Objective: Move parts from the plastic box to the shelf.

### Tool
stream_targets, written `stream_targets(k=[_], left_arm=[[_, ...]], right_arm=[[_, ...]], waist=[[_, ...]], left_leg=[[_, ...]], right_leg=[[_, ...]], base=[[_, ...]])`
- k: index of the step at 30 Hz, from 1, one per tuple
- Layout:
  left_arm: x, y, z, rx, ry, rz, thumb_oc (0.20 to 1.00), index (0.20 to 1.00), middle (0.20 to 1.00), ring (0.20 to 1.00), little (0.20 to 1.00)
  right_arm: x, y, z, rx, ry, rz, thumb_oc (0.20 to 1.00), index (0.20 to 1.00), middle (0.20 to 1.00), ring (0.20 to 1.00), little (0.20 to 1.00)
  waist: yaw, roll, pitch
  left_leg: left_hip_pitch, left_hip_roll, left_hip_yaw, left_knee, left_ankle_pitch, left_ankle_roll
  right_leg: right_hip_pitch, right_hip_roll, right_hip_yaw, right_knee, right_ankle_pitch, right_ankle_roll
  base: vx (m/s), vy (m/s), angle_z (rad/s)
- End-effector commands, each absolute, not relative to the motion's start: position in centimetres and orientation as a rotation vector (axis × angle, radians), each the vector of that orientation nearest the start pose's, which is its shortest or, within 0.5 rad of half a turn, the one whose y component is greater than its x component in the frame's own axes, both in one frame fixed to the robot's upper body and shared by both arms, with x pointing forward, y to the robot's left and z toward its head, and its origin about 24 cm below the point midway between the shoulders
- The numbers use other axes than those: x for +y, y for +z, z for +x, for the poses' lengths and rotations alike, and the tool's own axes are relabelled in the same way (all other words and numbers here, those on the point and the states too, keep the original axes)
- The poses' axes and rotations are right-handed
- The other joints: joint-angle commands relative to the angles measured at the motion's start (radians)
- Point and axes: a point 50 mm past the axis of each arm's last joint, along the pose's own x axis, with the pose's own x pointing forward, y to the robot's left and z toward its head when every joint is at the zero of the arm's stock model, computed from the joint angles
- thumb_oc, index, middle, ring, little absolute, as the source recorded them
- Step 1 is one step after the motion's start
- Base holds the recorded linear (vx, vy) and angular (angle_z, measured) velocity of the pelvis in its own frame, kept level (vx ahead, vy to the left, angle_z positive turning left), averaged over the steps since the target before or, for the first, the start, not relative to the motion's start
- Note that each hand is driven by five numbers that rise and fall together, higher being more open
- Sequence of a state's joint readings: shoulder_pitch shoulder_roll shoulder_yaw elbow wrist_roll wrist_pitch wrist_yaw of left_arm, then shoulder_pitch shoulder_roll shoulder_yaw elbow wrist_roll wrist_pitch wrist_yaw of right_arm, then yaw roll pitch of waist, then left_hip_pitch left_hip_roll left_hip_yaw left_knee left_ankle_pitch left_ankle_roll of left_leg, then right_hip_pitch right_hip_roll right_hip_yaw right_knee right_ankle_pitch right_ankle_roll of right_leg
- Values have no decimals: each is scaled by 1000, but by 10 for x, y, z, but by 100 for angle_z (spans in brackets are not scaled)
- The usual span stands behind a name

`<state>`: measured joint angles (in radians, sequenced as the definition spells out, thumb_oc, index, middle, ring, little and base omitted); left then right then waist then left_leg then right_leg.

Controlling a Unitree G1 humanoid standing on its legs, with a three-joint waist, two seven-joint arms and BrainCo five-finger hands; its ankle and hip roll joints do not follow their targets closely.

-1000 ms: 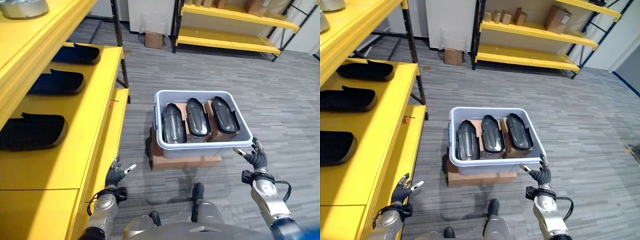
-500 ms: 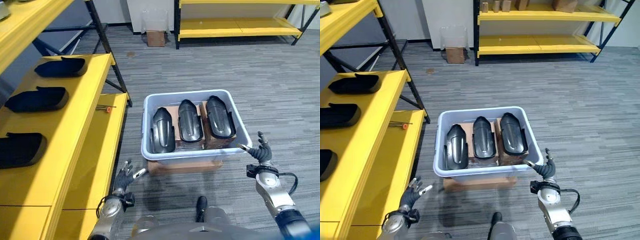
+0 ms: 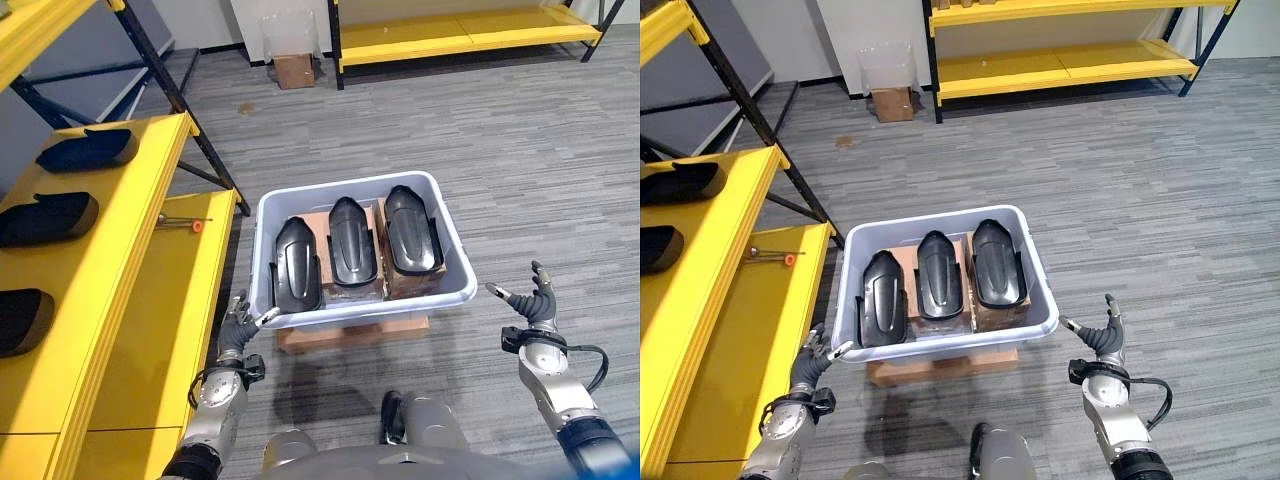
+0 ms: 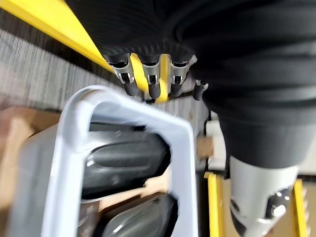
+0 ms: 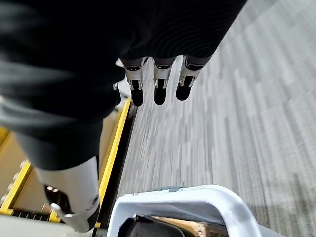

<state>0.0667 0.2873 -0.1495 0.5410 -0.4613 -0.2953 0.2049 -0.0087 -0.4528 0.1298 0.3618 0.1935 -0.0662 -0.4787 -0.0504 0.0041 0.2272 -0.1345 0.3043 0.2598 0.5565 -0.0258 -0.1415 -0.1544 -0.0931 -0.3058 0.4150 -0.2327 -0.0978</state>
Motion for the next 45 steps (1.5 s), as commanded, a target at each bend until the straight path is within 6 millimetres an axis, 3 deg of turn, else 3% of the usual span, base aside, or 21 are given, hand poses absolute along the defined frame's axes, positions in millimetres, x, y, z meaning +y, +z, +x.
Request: stream_targets(k=[1,2,4,8,13,20,21,25,28,29,30,32,33,36,40,45], left_arm=[[232,-42,212,224,331,-113,1000,1000,1000,1000,1000],[232,-44,210,232,325,-105,1000,1000,1000,1000,1000],[231,-49,204,262,306,-91,1000,1000,1000,1000,1000],[226,-55,199,296,263,-70,1000,1000,1000,1000,1000],[228,-59,193,312,260,-71,1000,1000,1000,1000,1000],[224,-58,194,299,235,-74,1000,1000,1000,1000,1000],[225,-51,201,261,224,-71,1000,1000,1000,1000,1000],[230,-37,211,180,262,-69,1000,1000,1000,1000,1000],[242,-13,221,43,409,-58,1000,1000,1000,1000,1000],[242,-13,221,43,409,-58,1000,1000,1000,1000,1000],[252,8,227,-78,524,-52,1000,1000,1000,1000,1000],[256,18,229,-126,580,-82,1000,1000,1000,1000,1000],[261,36,231,-226,669,-98,1000,1000,1000,1000,1000],[267,58,231,-334,794,-135,1000,1000,1000,1000,1000],[276,76,226,-449,975,-166,1000,1000,1000,1000,1000],[278,84,226,-494,1119,-191,1000,1000,1000,1000,1000]], right_arm=[[-261,23,249,68,-452,-373,1000,1000,1000,1000,1000],[-261,24,250,68,-447,-373,1000,1000,1000,1000,1000],[-262,24,251,76,-451,-359,1000,1000,1000,1000,1000],[-261,20,249,93,-463,-320,1000,1000,1000,1000,1000],[-257,25,257,61,-449,-330,1000,1000,1000,1000,1000],[-257,54,276,-68,-431,-373,1000,1000,1000,1000,1000],[-259,74,290,-134,-429,-394,1000,1000,1000,1000,1000],[-258,98,306,-203,-432,-423,1000,1000,1000,1000,1000],[-258,115,318,-236,-459,-428,1000,1000,1000,1000,1000],[-258,115,318,-236,-459,-428,1000,1000,1000,1000,1000],[-259,119,325,-221,-498,-424,1000,1000,1000,1000,1000],[-260,119,328,-206,-521,-416,1000,1000,1000,1000,1000],[-260,119,334,-193,-540,-431,1000,1000,1000,1000,1000],[-259,120,339,-177,-551,-445,1000,1000,1000,1000,1000],[-253,121,344,-192,-546,-480,1000,1000,1000,1000,1000],[-235,129,351,-252,-498,-594,1000,1000,1000,1000,1000]], waist=[[1,21,21],[7,20,23],[14,12,22],[19,10,12],[36,1,15],[68,-10,37],[80,-8,57],[95,-1,84],[111,4,109],[111,4,109],[124,5,124],[133,5,133],[149,9,147],[162,18,167],[171,28,181],[174,37,198]], left_leg=[[52,38,48,-336,287,-11],[50,35,34,-354,273,-2],[90,0,18,-382,170,14],[144,-37,28,-430,109,36],[162,-52,31,-450,88,43],[128,-40,12,-437,97,39],[104,-38,0,-422,99,37],[71,-41,-14,-403,100,36],[43,-47,-29,-388,99,36],[43,-47,-29,-388,99,36],[25,-52,-40,-377,99,36],[14,-55,-49,-371,98,35],[-5,-61,-65,-361,99,35],[-26,-71,-82,-345,96,38],[-49,-81,-93,-333,94,41],[-80,-91,-100,-320,89,45]], right_leg=[[100,-39,12,-76,86,91],[106,-49,19,-73,84,95],[114,-86,30,-54,75,121],[114,-103,22,-84,129,142],[124,-104,28,-141,166,164],[110,-83,19,-126,148,147],[87,-80,15,-98,138,139],[51,-82,13,-61,131,133],[18,-87,8,-27,124,130],[18,-87,8,-27,124,130],[-1,-93,4,-5,120,128],[-10,-95,0,6,116,127],[-30,-100,-6,29,111,124],[-55,-113,-10,66,101,120],[-86,-129,-11,102,91,118],[-130,-145,-4,138,82,117]], base=[[-2,316,-13],[4,319,6],[90,268,-9],[19,143,-26],[24,13,17],[17,-70,3],[-13,-62,6],[-40,-26,7],[-35,-13,1],[-42,-34,4],[-39,-41,7],[-45,-48,12],[-49,-31,11],[-35,2,17],[-30,28,8],[-46,54,-1]])
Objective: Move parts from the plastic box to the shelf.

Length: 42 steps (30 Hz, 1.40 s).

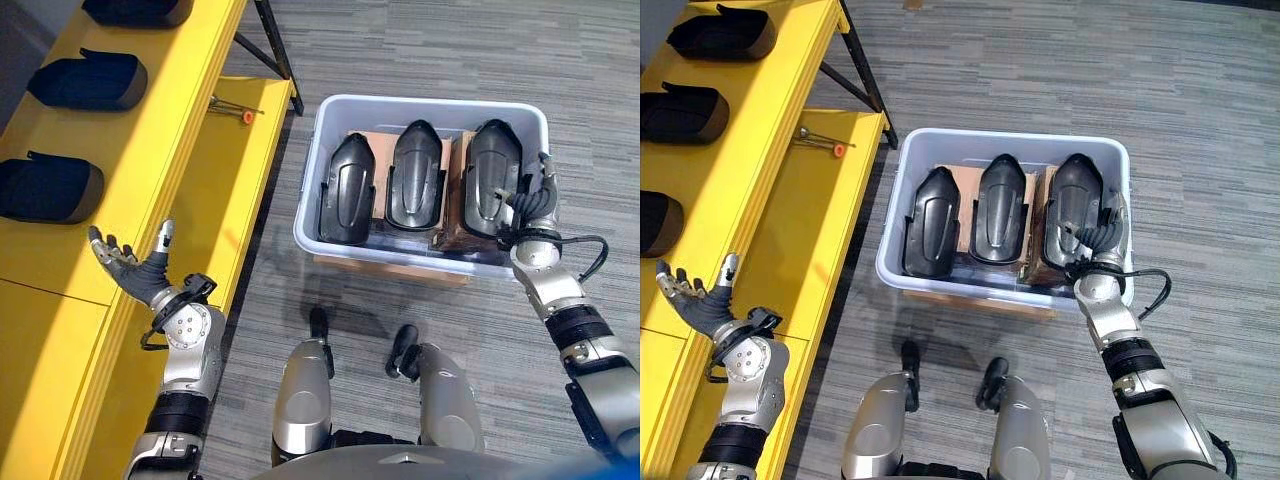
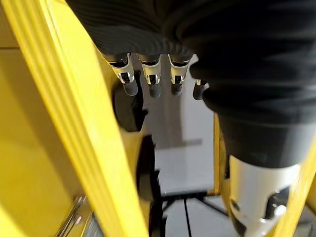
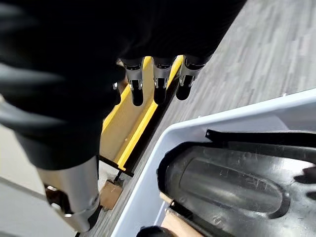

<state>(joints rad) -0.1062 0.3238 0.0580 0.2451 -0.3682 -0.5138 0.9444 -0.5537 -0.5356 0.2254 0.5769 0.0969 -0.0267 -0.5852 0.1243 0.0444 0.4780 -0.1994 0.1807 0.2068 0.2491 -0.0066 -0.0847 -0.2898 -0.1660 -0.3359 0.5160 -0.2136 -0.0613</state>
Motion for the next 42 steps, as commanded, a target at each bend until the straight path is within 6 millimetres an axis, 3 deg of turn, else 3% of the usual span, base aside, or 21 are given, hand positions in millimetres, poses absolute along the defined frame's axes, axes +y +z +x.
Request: stream_targets(k=[1,9,15,21,30,38,40,42], left_arm=[[278,84,227,-492,1123,-193,1000,1000,1000,1000,1000],[268,90,238,-498,1087,-212,1000,1000,1000,1000,1000],[264,94,245,-514,1056,-232,1000,1000,1000,1000,1000],[261,96,248,-511,1010,-263,1000,1000,1000,1000,1000],[256,91,252,-460,961,-288,1000,1000,1000,1000,1000],[258,87,250,-443,917,-267,1000,1000,1000,1000,1000],[259,85,249,-437,912,-268,1000,1000,1000,1000,1000],[255,83,249,-432,891,-269,1000,1000,1000,1000,1000]], right_arm=[[-234,129,352,-254,-494,-596,1000,1000,1000,1000,1000],[-229,122,362,-128,-478,-509,1000,1000,1000,1000,1000],[-241,110,367,14,-535,-302,1000,1000,1000,1000,1000],[-259,107,369,85,-627,-255,1000,1000,1000,1000,1000],[-249,101,380,210,-377,-318,1000,1000,1000,1000,1000],[-223,132,396,95,-242,-371,1000,1000,1000,1000,1000],[-218,137,397,62,-264,-407,1000,1000,1000,1000,1000],[-220,149,396,-14,-415,-486,1000,1000,1000,1000,1000]], waist=[[-1,-3,-51],[7,4,-14],[19,9,28],[34,22,42],[58,37,42],[79,42,42],[80,43,42],[77,45,42]], left_leg=[[-18,32,-47,-12,71,-11],[-75,22,-50,18,64,0],[-113,3,-67,56,39,0],[-161,-15,-76,78,30,10],[-228,-29,-88,115,26,14],[-265,-28,-93,138,28,13],[-266,-27,-92,138,30,12],[-256,-25,-88,131,31,11]], right_leg=[[2,-72,27,39,63,81],[-55,-85,39,75,60,82],[-84,-100,53,119,35,92],[-129,-110,55,154,25,91],[-185,-118,56,191,19,82],[-219,-122,51,215,18,77],[-221,-121,53,217,18,78],[-215,-118,56,212,20,79]], base=[[-29,33,-3],[-49,23,-2],[-18,6,2],[-4,2,1],[3,1,4],[1,-2,1],[0,0,0],[0,0,0]])
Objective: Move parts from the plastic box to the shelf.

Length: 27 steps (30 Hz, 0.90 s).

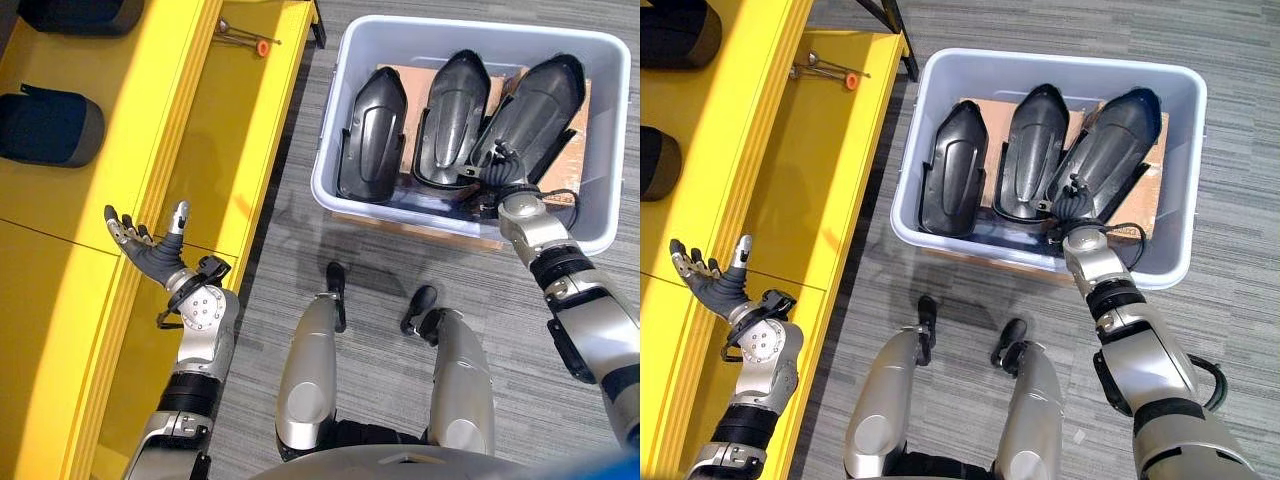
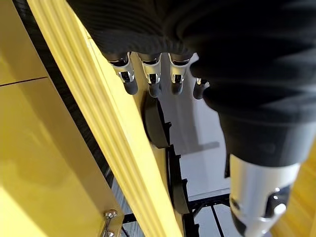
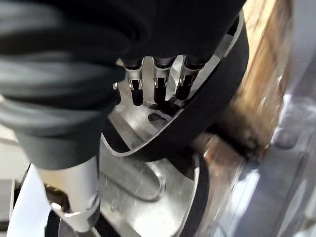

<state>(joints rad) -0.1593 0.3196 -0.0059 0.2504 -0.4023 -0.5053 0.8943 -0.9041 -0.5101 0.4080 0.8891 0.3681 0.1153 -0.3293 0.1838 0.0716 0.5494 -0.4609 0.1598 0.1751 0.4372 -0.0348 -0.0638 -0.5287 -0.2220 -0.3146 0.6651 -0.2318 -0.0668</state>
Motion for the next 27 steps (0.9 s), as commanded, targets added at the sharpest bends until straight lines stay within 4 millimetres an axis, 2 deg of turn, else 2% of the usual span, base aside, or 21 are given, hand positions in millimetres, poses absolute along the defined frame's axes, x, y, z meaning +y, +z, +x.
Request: stream_targets(k=[1,11,15,16,19,23,25,27], left_arm=[[255,83,249,-429,886,-272,1000,1000,1000,1000,1000],[238,82,248,-427,817,-295,1000,1000,1000,1000,1000],[234,78,244,-419,806,-308,1000,1000,1000,1000,1000],[234,77,243,-418,811,-312,1000,1000,1000,1000,1000],[236,75,240,-411,819,-323,1000,1000,1000,1000,1000],[237,73,239,-408,846,-339,1000,1000,1000,1000,1000],[237,73,239,-405,850,-342,1000,1000,1000,1000,1000],[237,73,240,-404,852,-345,1000,1000,1000,1000,1000]], right_arm=[[-222,151,396,-26,-437,-500,1000,1000,1000,1000,1000],[-247,175,386,-189,-792,-758,1000,1000,1000,1000,1000],[-246,194,375,-429,-911,-802,1000,1000,1000,1000,1000],[-242,201,371,-512,-920,-786,1000,1000,1000,1000,1000],[-237,210,363,-618,-934,-730,1000,1000,1000,1000,1000],[-227,204,357,-617,-906,-714,1000,1000,1000,1000,1000],[-227,200,358,-573,-894,-686,1000,1000,1000,1000,1000],[-228,186,359,-471,-884,-625,1000,1000,1000,1000,1000]], waist=[[16,19,-29],[4,30,-29],[-10,35,-29],[-18,36,-29],[-30,36,-29],[-57,36,-29],[-61,36,-29],[-65,36,-29]], left_leg=[[7,-5,-55,-59,59,-9],[13,-4,-45,-68,55,-10],[20,-2,-36,-76,51,-11],[24,-3,-33,-80,50,-11],[34,-4,-28,-84,48,-13],[45,-2,-16,-91,44,-13],[46,-2,-14,-92,43,-13],[42,-2,-12,-90,41,-12]], right_leg=[[25,-61,35,61,39,85],[31,-57,42,36,48,93],[36,-56,48,19,54,101],[39,-53,52,11,54,102],[43,-50,60,3,56,105],[41,-41,83,-8,55,106],[41,-40,86,-10,56,105],[38,-38,90,-12,56,104]], base=[[0,0,0],[-1,2,0],[1,39,-7],[6,43,-14],[14,48,-9],[27,76,-11],[12,28,-9],[11,21,-5]])
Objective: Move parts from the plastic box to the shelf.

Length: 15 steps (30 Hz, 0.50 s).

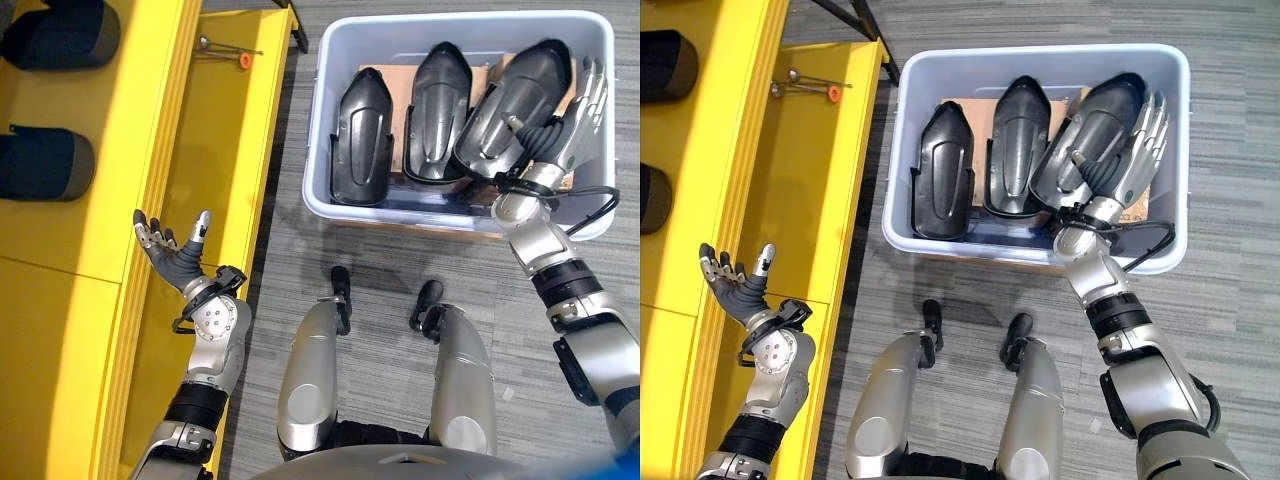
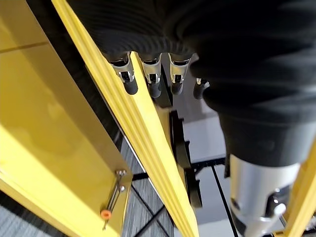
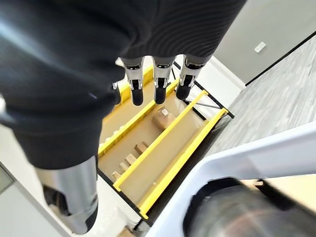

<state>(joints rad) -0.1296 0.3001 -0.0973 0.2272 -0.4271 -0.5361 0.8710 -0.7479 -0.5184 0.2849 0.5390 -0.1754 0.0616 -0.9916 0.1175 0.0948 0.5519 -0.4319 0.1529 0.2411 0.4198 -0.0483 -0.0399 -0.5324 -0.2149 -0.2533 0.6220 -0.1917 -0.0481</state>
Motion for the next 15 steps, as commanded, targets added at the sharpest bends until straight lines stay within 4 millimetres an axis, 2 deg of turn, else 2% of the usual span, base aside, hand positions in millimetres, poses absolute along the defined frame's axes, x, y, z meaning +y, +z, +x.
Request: stream_targets(k=[1,5,11,15], left_arm=[[236,73,240,-404,852,-345,1000,1000,1000,1000,1000],[236,72,243,-393,846,-354,1000,1000,1000,1000,1000],[236,76,246,-399,840,-353,1000,1000,1000,1000,1000],[233,81,248,-416,842,-333,1000,1000,1000,1000,1000]], right_arm=[[-228,181,359,-443,-878,-612,1000,1000,1000,1000,1000],[-230,157,363,-293,-881,-486,1000,1000,1000,1000,1000],[-229,152,368,-222,-854,-408,1000,1000,1000,1000,1000],[-229,156,370,-237,-863,-378,1000,1000,1000,1000,1000]], waist=[[1,13,-32],[3,18,-32],[12,20,-32],[17,20,-32]], left_leg=[[11,5,-78,-72,54,-36],[0,0,-80,-70,52,-33],[-10,-4,-83,-68,51,-30],[-22,-5,-86,-59,49,-29]], right_leg=[[40,-44,30,30,16,84],[30,-43,32,25,20,80],[20,-45,28,28,22,79],[12,-47,25,34,22,78]], base=[[0,0,0],[0,0,0],[0,0,0],[0,0,0]])
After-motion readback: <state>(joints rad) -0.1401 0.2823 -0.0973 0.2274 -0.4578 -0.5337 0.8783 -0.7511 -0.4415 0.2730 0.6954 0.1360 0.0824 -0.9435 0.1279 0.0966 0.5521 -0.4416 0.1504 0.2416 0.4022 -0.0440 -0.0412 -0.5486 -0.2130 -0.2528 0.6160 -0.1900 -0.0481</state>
